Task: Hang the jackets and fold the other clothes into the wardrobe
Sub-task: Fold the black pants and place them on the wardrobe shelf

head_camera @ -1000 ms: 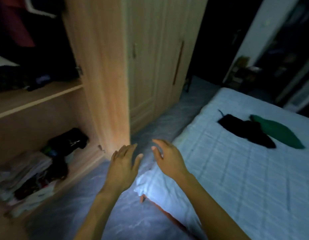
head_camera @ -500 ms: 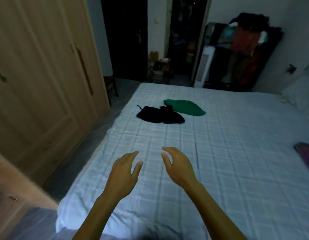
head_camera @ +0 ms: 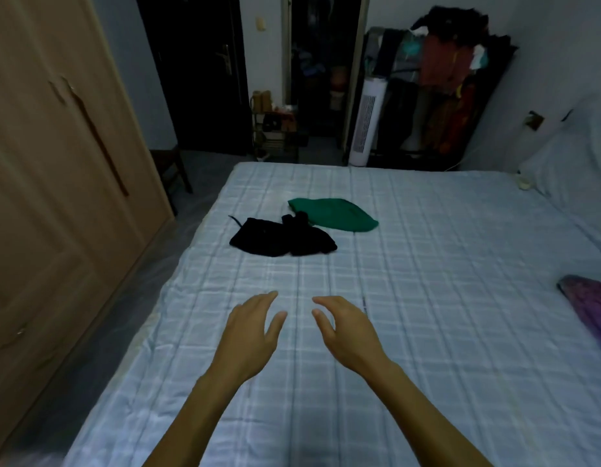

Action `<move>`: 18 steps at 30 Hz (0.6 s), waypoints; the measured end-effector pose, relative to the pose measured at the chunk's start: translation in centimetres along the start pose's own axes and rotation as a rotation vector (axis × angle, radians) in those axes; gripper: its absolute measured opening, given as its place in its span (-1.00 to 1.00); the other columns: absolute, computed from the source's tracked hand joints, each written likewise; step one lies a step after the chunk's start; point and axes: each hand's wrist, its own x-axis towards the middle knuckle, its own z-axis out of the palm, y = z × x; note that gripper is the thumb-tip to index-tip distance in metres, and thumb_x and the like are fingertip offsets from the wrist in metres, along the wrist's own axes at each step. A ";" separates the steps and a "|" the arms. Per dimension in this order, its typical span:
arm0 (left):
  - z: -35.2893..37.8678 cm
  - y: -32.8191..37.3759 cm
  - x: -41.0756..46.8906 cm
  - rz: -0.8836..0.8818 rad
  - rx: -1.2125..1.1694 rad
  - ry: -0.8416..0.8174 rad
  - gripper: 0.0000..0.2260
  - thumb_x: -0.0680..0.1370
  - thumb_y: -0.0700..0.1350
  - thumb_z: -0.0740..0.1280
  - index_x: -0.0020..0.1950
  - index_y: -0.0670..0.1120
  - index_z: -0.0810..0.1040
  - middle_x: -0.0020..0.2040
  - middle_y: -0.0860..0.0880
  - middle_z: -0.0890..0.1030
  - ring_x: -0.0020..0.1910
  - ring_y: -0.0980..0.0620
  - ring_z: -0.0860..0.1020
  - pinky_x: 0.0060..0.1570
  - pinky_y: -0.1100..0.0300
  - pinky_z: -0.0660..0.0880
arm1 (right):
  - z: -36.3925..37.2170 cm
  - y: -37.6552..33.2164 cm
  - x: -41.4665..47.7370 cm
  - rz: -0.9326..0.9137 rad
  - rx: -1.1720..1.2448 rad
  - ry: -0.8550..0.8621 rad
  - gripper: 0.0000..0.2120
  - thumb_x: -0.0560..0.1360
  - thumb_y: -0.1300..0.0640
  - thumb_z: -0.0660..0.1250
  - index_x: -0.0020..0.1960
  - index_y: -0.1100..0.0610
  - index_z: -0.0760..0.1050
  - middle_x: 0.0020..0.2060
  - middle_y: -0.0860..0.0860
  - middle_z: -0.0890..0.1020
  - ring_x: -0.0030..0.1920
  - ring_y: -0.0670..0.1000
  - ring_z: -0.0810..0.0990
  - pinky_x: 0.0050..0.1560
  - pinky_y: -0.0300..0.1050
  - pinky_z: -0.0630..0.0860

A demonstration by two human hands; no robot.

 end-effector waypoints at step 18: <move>9.1 -15.0 30.5 -0.184 0.003 -0.177 -0.55 0.61 0.09 0.14 0.46 -0.06 0.31 0.42 -0.01 0.38 0.37 0.04 0.35 0.36 0.20 0.21 | 13.7 11.1 30.1 0.034 -0.031 -0.250 -0.64 0.61 -0.04 0.13 0.34 0.05 0.45 0.25 -0.03 0.53 0.21 -0.03 0.51 0.23 -0.18 0.40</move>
